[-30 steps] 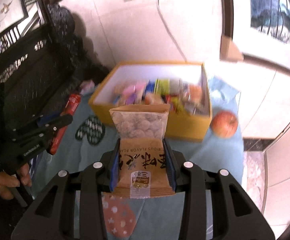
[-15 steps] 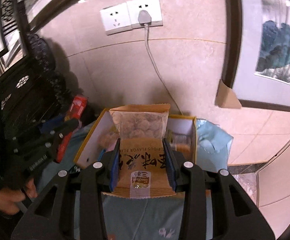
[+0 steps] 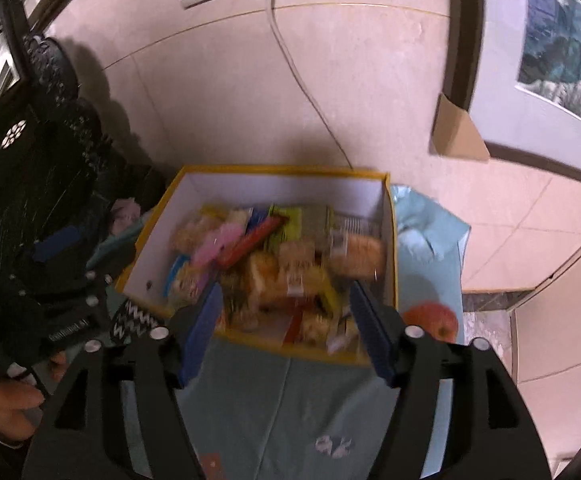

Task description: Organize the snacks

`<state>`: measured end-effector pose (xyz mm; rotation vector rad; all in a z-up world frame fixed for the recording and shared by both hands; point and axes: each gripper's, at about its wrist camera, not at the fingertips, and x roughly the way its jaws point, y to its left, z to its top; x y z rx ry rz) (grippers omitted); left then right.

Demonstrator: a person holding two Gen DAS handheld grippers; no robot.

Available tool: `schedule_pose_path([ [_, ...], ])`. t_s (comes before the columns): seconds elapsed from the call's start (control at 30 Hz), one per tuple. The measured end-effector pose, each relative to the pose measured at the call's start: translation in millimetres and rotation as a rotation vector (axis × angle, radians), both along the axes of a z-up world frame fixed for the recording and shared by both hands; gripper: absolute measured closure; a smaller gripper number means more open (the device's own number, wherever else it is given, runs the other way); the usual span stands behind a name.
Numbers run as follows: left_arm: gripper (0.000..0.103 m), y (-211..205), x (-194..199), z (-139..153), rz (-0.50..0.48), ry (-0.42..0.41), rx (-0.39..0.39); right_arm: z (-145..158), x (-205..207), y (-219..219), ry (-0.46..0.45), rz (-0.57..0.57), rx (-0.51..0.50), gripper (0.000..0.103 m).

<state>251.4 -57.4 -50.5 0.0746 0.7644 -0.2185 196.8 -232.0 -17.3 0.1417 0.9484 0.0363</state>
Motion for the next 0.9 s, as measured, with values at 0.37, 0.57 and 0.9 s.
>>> schedule_pose_path([
  [0.37,0.002,15,-160,43,0.029,-0.058,0.068,27,-125,8,-0.023,-0.023,-0.036,0.001],
  [0.57,0.002,19,-241,69,0.001,-0.085,0.039,58,-197,30,-0.107,0.042,-0.096,0.001],
  [0.9,0.002,50,-315,99,-0.016,-0.154,0.053,91,-277,58,-0.204,-0.076,-0.093,0.001],
])
